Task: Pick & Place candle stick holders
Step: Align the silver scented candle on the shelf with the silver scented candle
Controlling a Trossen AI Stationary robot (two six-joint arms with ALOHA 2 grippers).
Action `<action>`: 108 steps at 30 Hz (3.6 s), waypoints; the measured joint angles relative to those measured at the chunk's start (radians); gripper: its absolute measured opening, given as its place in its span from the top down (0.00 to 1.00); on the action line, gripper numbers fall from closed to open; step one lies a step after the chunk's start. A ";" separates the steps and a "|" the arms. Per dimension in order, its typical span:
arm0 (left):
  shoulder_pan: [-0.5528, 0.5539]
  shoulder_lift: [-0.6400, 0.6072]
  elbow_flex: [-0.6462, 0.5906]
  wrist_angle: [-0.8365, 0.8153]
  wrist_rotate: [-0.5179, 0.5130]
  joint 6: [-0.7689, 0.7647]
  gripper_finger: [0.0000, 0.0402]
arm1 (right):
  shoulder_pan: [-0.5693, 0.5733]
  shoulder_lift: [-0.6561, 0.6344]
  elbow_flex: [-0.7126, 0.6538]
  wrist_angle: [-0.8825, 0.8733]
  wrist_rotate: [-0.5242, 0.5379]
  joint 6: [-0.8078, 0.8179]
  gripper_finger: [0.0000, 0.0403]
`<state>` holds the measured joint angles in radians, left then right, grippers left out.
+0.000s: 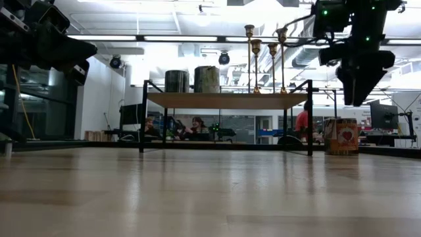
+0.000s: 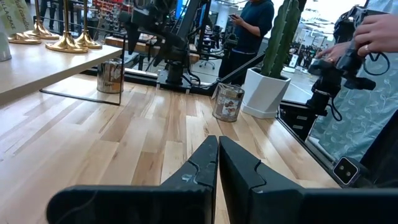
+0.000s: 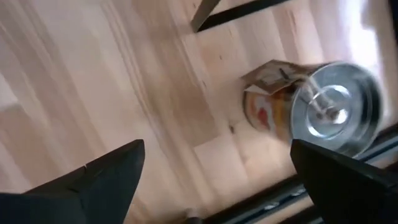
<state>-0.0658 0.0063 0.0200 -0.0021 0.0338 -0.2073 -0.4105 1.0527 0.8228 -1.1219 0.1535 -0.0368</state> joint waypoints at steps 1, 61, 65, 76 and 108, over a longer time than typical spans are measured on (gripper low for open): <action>0.000 0.000 0.000 0.000 0.000 0.000 0.97 | -0.013 0.000 -0.002 0.002 -0.014 0.019 0.01; 0.000 0.000 0.000 0.000 0.000 0.000 0.97 | -0.292 0.042 -0.002 0.101 0.070 1.558 0.01; 0.000 0.000 0.000 0.000 0.000 0.000 0.97 | -0.300 0.085 -0.001 0.148 0.076 1.605 0.01; 0.000 0.000 0.000 0.000 0.000 0.000 0.97 | -0.330 0.158 -0.001 0.185 0.110 1.694 0.01; 0.000 0.000 0.000 0.000 0.000 0.000 0.97 | -0.411 0.295 -0.001 0.201 0.049 1.681 0.09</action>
<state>-0.0658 0.0066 0.0200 -0.0021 0.0338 -0.2070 -0.8211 1.3479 0.8215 -0.9207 0.2023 1.6444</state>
